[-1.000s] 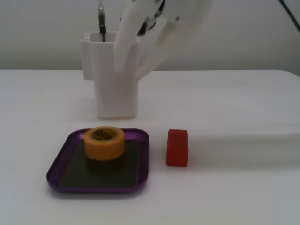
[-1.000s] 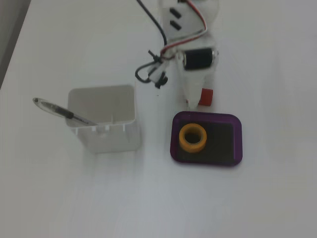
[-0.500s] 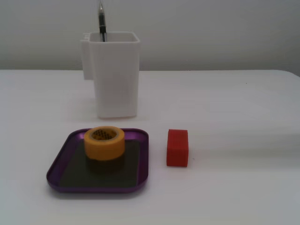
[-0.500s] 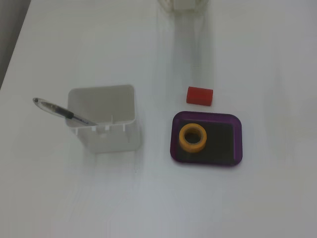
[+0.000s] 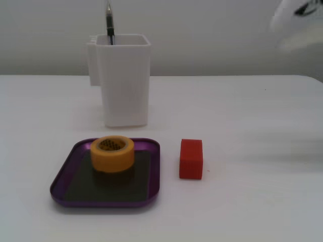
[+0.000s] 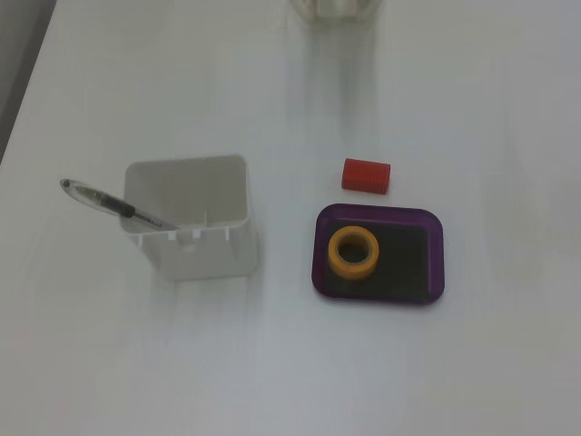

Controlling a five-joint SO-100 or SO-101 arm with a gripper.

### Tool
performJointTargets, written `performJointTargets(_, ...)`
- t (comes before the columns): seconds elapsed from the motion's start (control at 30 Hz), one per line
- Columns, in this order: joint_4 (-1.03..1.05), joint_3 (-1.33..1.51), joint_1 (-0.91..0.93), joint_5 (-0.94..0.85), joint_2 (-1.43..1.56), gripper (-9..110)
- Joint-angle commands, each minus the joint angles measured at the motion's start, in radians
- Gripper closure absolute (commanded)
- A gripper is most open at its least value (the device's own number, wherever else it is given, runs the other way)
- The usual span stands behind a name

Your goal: Grab up the yellow tape and put it in the box.

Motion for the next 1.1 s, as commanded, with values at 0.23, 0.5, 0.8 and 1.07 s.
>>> performJointTargets(0.23,-0.060,0.410,0.046,0.179,0.153,95)
performJointTargets(0.5,-0.060,0.437,0.035,0.236,0.152,101)
performJointTargets(0.8,-0.061,0.529,0.034,0.183,0.152,102)
performJointTargets(1.07,-0.061,0.529,0.035,0.175,0.152,102)
